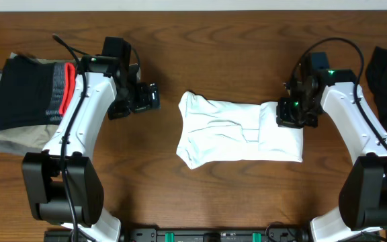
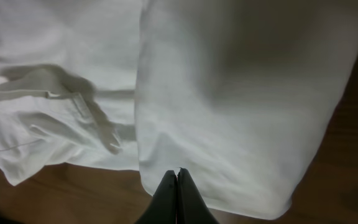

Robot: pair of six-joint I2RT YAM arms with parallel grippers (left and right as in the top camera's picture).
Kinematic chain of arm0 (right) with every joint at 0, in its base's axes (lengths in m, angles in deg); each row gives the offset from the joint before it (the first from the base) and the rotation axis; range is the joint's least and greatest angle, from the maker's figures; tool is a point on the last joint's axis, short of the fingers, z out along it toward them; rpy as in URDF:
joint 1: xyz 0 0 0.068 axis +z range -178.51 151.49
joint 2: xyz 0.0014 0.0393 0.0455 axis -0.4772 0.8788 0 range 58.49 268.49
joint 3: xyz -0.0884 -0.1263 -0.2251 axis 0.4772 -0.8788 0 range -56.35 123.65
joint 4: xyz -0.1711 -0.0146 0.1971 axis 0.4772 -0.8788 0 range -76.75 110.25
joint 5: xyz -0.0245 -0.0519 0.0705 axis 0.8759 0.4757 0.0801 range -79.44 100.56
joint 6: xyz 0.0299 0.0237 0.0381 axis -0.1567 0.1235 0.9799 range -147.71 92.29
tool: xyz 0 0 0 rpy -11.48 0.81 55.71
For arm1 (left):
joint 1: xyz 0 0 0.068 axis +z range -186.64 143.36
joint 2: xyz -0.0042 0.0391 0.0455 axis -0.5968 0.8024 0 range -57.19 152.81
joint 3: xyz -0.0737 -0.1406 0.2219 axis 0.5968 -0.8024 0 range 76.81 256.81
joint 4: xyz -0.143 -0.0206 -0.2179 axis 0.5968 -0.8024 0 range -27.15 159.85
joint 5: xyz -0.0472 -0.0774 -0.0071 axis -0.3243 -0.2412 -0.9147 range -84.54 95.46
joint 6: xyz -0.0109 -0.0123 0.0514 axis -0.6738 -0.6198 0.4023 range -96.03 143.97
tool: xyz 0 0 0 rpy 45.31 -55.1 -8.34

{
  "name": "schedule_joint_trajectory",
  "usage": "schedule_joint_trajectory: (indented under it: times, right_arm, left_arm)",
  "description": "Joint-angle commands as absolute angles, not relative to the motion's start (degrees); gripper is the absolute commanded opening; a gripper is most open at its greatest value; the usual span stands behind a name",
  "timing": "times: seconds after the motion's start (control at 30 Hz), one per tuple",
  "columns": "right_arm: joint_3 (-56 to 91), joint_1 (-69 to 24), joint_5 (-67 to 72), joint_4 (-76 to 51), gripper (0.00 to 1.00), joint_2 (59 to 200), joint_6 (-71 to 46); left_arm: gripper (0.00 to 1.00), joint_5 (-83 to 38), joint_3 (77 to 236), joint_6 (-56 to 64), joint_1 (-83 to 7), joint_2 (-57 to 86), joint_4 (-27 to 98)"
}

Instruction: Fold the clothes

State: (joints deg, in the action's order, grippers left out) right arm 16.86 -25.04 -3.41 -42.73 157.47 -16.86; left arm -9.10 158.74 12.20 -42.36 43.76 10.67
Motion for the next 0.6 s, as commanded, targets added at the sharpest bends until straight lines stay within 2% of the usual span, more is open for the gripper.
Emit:
schedule_joint_trajectory:
  times: [0.0,0.43,0.57]
  right_arm:
    - [14.98,-24.87,-8.38,-41.38,0.01,157.62,-20.14]
    - [-2.66,-24.34,-25.75,-22.78,0.01,160.97,-21.78]
    - [-6.22,-24.36,-27.17,-19.72,0.01,161.77,-21.32]
  left_arm:
    - [0.98,-8.43,158.12,12.55,-42.18,43.13,10.6]
    - [0.98,-8.43,158.12,12.55,-42.18,43.13,10.58]
    - [0.98,-8.43,158.12,12.55,-42.18,43.13,10.56]
